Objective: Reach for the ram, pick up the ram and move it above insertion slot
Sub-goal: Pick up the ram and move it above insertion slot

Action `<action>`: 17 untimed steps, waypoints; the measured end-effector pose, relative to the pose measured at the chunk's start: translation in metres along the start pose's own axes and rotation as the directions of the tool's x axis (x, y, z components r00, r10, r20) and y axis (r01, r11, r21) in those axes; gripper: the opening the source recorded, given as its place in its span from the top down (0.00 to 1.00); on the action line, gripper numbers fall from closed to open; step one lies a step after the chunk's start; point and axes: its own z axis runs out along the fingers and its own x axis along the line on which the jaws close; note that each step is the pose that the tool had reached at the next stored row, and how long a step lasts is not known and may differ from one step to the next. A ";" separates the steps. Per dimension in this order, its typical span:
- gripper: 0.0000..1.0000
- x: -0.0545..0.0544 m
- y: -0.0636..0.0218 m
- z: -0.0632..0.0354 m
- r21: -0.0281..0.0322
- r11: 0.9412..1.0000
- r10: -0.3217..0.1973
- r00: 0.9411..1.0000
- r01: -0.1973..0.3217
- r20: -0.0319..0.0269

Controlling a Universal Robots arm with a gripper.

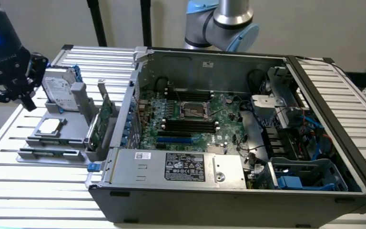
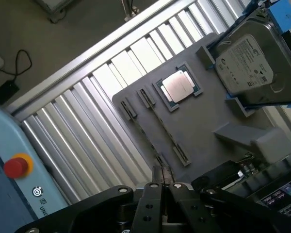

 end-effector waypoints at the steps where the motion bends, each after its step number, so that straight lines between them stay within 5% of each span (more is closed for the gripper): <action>1: 0.89 0.000 0.0000 0.0002 0.000 1.000 -0.018 1.000 0.018 -0.001; 9: 0.89 0.000 -0.0001 0.0023 0.001 0.987 -0.163 0.987 0.163 -0.006; 17: 0.89 0.000 -0.0002 0.0054 0.002 0.953 -0.304 0.953 0.304 -0.012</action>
